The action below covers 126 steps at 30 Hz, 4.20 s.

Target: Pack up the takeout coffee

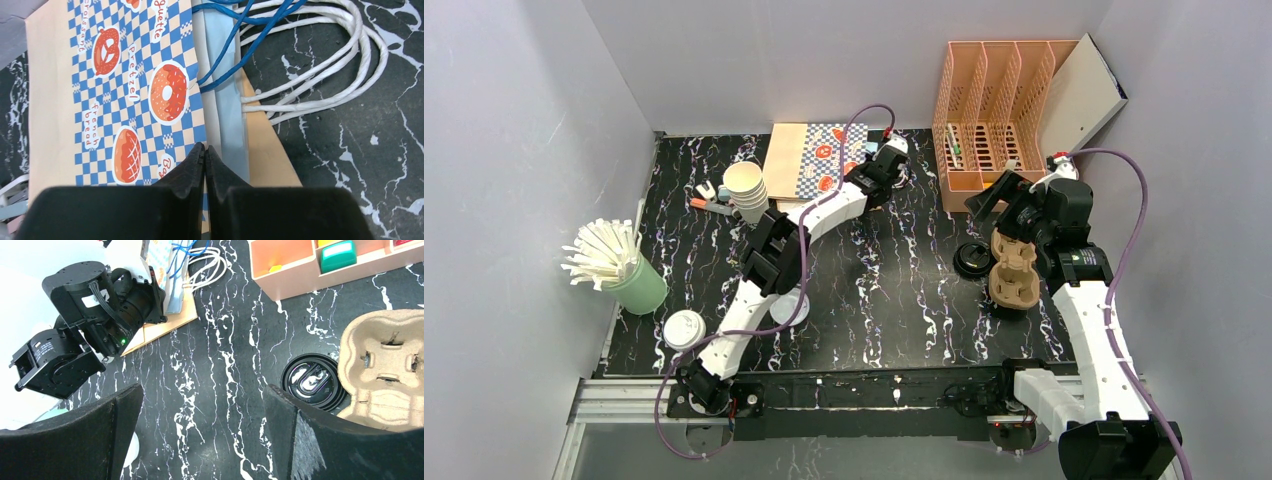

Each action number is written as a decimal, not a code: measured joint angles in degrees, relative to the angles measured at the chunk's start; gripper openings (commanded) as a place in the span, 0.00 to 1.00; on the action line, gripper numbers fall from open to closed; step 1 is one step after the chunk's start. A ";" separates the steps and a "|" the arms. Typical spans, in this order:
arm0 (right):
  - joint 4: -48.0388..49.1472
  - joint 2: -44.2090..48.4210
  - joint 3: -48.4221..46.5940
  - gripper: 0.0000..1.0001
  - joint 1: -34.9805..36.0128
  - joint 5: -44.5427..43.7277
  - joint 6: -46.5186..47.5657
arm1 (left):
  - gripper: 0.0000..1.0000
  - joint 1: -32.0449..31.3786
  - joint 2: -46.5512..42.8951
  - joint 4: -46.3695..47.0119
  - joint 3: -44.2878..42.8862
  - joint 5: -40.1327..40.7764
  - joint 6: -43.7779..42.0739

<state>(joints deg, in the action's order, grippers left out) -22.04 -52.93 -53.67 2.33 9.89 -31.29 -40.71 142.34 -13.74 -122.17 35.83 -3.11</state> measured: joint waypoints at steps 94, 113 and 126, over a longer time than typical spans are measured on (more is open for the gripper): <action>2.45 16.81 14.78 0.80 12.81 -17.14 -11.96 | 0.33 -9.07 -19.02 -2.03 25.90 -40.19 -19.96; 2.84 15.72 14.88 0.77 12.81 -15.26 -12.33 | 0.00 -7.43 -14.69 -9.92 18.40 -41.00 -19.08; 11.41 9.49 20.41 0.88 12.81 -6.12 -18.67 | 0.00 -7.41 -31.69 -9.35 20.50 -40.92 -11.06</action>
<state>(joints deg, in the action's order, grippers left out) -10.63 -43.44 -33.26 15.14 3.77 -49.95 -48.12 110.65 -23.09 -101.67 -5.08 -14.17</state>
